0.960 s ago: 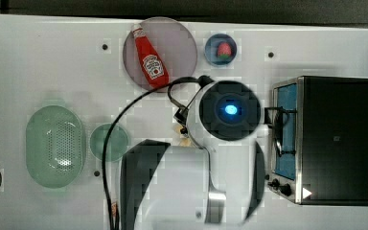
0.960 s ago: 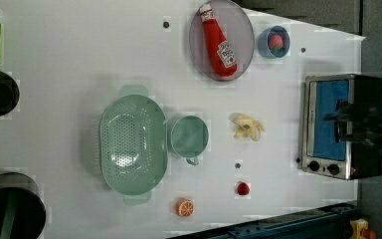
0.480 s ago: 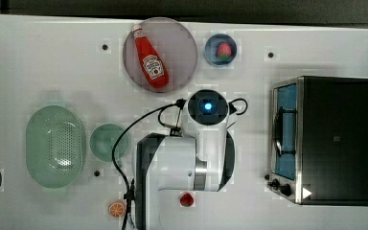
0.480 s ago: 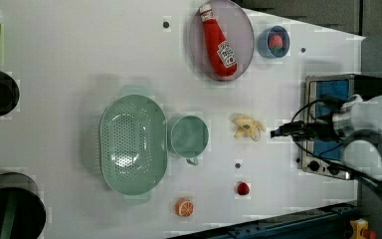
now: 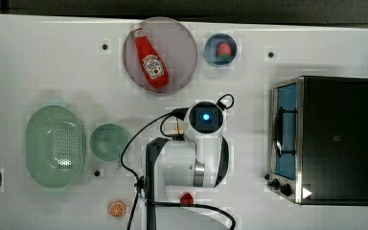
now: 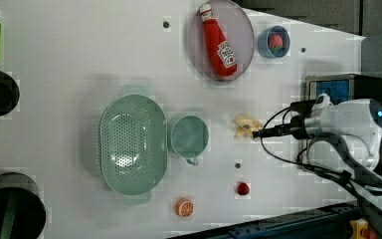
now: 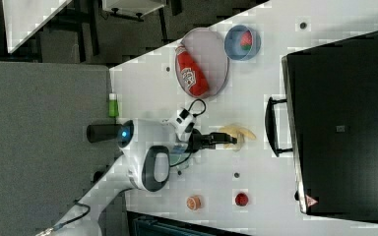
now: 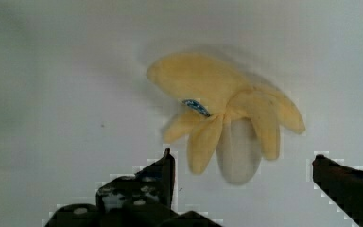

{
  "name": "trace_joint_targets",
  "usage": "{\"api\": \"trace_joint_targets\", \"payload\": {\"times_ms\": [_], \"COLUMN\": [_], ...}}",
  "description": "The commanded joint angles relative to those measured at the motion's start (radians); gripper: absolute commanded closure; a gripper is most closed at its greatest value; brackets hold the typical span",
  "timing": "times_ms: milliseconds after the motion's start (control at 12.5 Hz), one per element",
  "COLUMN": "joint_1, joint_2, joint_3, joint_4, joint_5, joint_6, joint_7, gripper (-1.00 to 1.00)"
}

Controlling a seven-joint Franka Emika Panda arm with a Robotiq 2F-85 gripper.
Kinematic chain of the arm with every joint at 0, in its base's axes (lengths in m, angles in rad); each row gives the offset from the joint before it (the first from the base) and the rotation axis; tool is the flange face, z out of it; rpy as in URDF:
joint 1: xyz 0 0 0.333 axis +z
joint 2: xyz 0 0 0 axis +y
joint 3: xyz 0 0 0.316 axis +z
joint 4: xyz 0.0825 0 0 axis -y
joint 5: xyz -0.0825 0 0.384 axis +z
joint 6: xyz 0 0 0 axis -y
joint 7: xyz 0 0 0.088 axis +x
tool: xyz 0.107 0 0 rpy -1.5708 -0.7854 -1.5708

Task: Pick Banana and place it in mug.

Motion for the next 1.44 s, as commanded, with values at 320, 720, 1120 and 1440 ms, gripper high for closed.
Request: {"api": "trace_joint_targets", "payload": {"times_ms": [320,720,1120,1440], "joint_1": [-0.009,-0.009,-0.01,-0.012], "joint_2": [0.116,0.143,0.09,-0.095], "joint_3": [0.006,0.004,0.003,-0.018], "joint_4": [-0.004,-0.001,0.0,0.009], "joint_5": [0.006,0.006,0.006,0.007], "joint_6": [0.17,0.219,0.204,0.028], "joint_7": [-0.132,-0.133,-0.132,-0.131], "gripper": [-1.0,-0.43,0.37,0.37]}}
